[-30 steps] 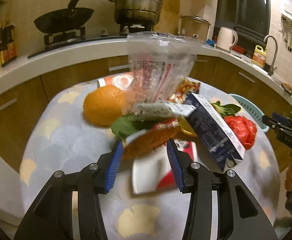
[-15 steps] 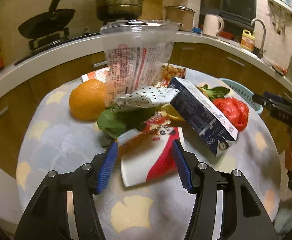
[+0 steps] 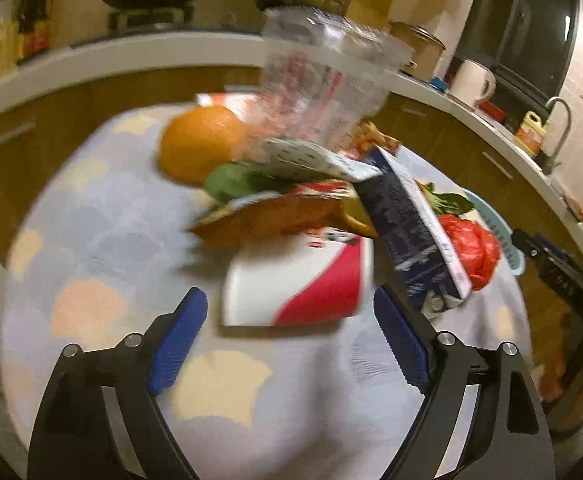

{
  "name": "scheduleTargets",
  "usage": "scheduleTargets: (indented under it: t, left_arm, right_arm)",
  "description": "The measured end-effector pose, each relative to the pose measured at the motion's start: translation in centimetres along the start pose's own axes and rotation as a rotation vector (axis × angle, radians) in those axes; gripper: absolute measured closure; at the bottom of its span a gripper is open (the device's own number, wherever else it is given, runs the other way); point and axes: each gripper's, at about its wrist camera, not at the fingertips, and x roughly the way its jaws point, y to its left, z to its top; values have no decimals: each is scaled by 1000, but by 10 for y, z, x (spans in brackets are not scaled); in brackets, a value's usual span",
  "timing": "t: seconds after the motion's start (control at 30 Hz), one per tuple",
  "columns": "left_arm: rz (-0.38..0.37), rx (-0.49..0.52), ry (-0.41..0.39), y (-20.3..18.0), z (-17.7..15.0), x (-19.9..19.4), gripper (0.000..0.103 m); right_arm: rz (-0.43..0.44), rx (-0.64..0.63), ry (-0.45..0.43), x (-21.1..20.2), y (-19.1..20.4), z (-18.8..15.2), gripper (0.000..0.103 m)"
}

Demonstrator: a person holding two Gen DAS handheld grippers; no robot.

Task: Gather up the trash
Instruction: 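Reach the left tool to the white-and-red paper cup and grasp it, then grasp the red plastic bag with the right tool while the left tool holds the cup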

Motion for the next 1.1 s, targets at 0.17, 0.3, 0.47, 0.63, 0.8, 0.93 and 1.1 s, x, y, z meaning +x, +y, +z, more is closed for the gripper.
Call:
scheduleTargets:
  t: [0.17,0.3,0.47,0.63,0.8,0.93,1.1]
  left_arm:
    - [39,-27,53,-7,3,25,19]
    - [50,-24,45,-10,4,32,30]
    - [43,-36,30,-11,0,25,30]
    - [-16,-39,22,-17,-17,7,30]
    - [-50,-25,9,-25,-29,-9,30]
    - [-71,-7,-8,-35,-33,-17,30]
    - [-95,22,-22,-52,-35,-24,30]
  right_arm:
    - [2,17,-2,-1,-8,2,39]
    - [52,6,12,2,-9,4,39]
    - [167,-65,31,6,6,1,39]
    - [284,-149,88,17,27,-6,26]
    - [321,-149,152,39,41,-1,25]
    - [358,-104,213,55,42,0,25]
    - [418,-99,204,46,41,-2,58]
